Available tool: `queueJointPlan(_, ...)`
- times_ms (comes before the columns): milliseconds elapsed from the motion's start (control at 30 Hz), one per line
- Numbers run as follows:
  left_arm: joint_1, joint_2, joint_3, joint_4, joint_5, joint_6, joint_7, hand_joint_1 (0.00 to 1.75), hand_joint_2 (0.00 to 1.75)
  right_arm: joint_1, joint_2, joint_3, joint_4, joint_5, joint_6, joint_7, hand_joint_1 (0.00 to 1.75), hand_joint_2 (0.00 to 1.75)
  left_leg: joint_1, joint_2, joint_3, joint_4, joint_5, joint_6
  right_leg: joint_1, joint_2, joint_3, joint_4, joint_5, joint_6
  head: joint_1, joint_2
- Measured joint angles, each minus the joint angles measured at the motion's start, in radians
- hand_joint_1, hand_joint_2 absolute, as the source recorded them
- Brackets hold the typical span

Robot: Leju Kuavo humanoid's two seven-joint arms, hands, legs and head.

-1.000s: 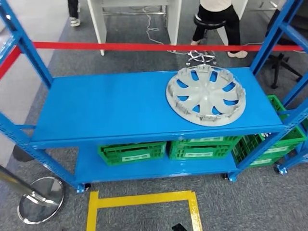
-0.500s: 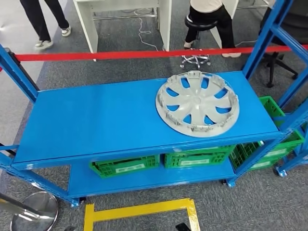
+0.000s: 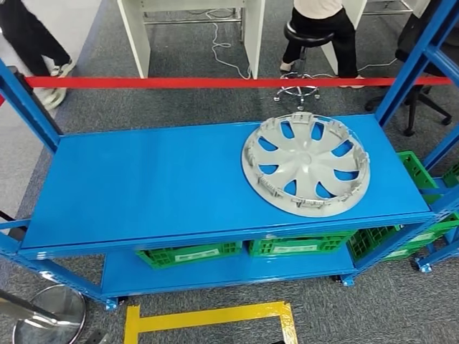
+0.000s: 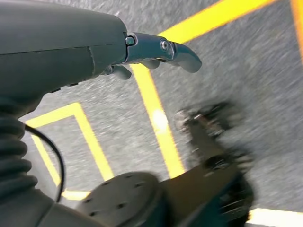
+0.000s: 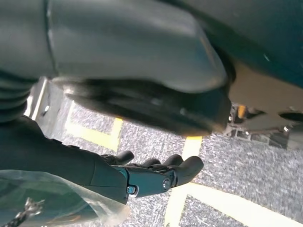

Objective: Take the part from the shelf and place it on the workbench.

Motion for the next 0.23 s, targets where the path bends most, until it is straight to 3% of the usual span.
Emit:
queueJointPlan(133,0.019,-0.003,-0.037,-0.028,0.083,0.057,-0.024,0.00,1.75,0.010,-0.009,0.000,-0.007,-0.073,0.004,-0.029,0.00,1.75,-0.001,0.005,0.005,0.002,-0.008,-0.019,0.002,0.003,0.013,-0.020,0.004,-0.029,-0.002,0.000)
queueJointPlan(233,0.050,-0.008,-0.064,-0.034,0.134,0.093,-0.039,0.00,1.75,0.018,-0.014,0.000,-0.027,-0.117,0.006,-0.044,0.00,1.75,0.000,0.005,-0.024,0.084,-0.065,-0.027,-0.001,-0.002,0.023,-0.029,0.005,-0.046,-0.005,0.000)
